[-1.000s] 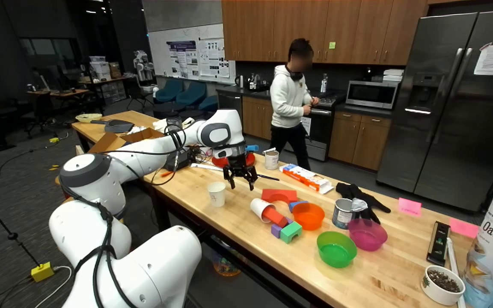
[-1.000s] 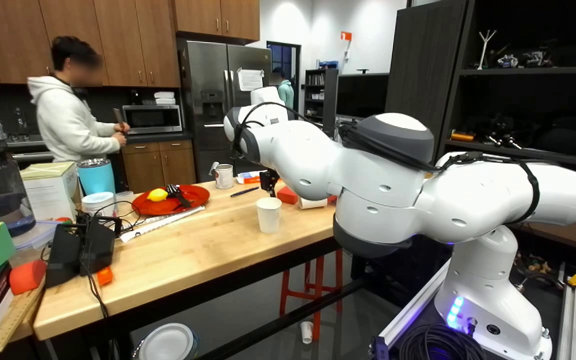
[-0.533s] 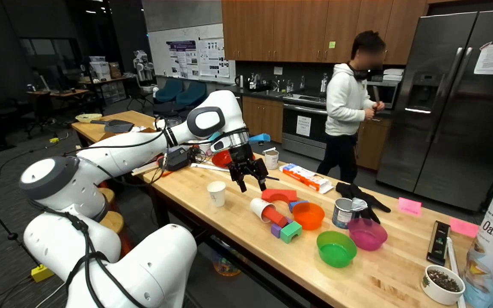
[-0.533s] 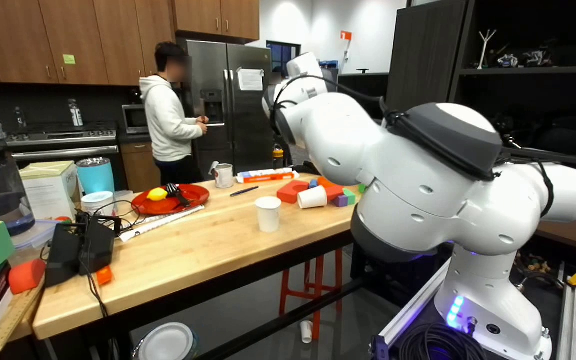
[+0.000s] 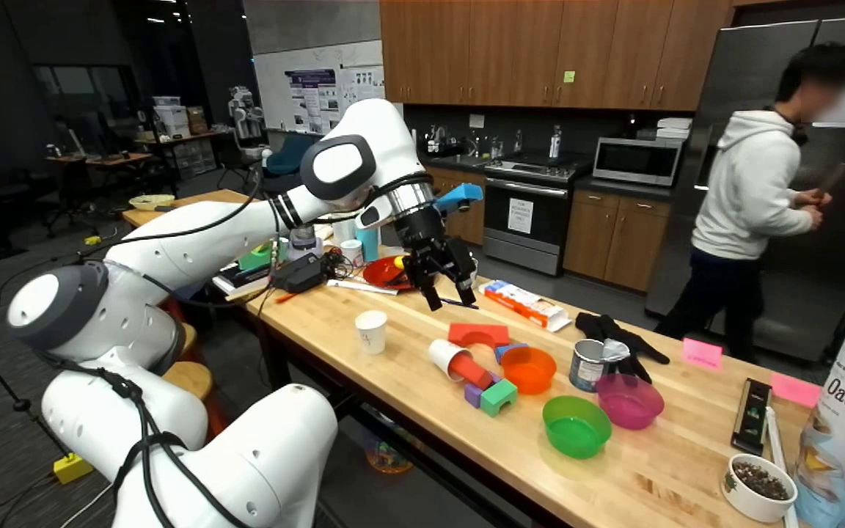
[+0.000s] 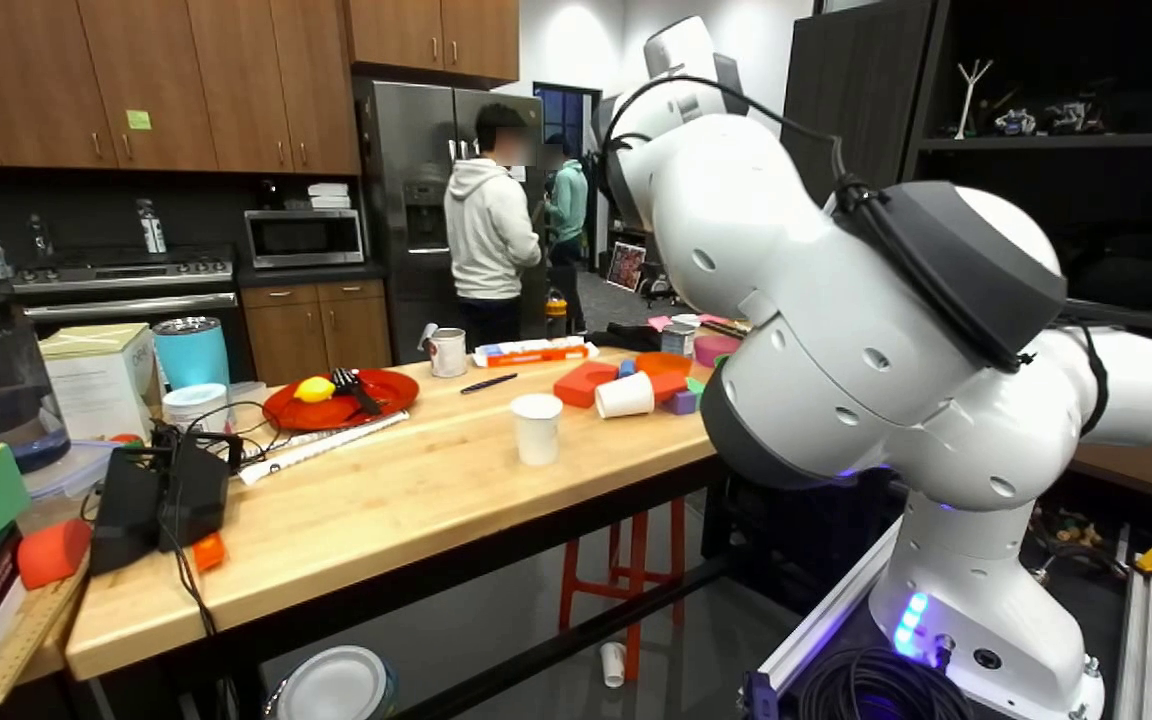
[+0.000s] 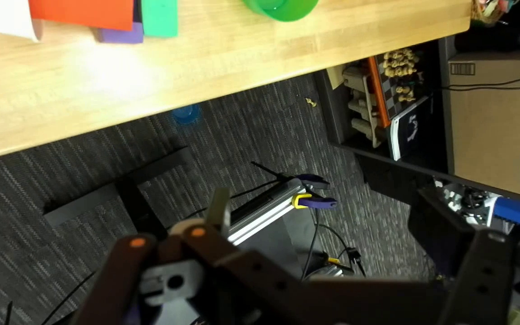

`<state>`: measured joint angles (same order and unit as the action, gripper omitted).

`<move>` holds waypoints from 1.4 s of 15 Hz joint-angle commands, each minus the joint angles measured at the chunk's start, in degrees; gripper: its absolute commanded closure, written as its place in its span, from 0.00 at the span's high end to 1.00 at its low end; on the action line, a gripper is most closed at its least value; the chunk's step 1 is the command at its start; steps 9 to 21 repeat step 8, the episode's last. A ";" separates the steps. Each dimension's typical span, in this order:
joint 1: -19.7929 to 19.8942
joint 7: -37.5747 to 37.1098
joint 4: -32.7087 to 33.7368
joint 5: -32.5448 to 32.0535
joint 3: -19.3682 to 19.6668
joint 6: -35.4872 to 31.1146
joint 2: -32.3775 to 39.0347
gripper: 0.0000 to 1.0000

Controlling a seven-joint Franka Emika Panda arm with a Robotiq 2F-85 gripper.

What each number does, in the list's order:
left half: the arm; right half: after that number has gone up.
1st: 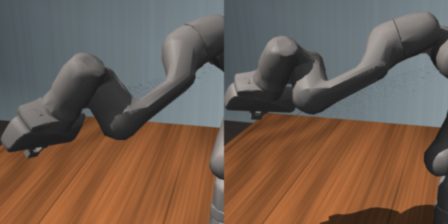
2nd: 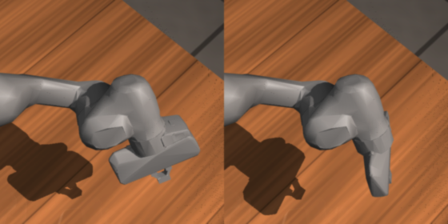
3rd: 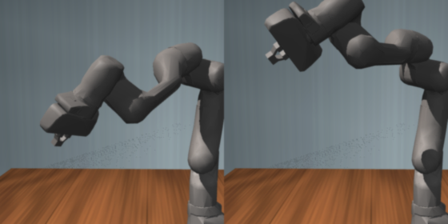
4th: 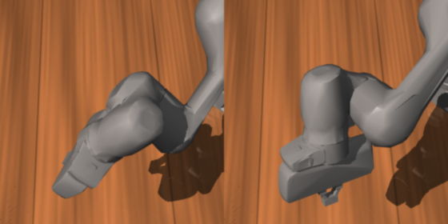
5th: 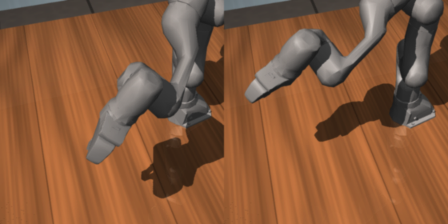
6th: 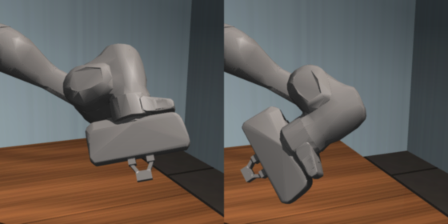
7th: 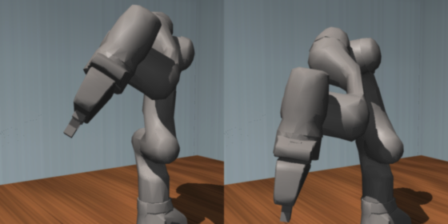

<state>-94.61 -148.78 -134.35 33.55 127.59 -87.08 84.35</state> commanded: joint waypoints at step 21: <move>4.40 0.09 -2.92 8.39 2.80 1.49 -0.01 1.00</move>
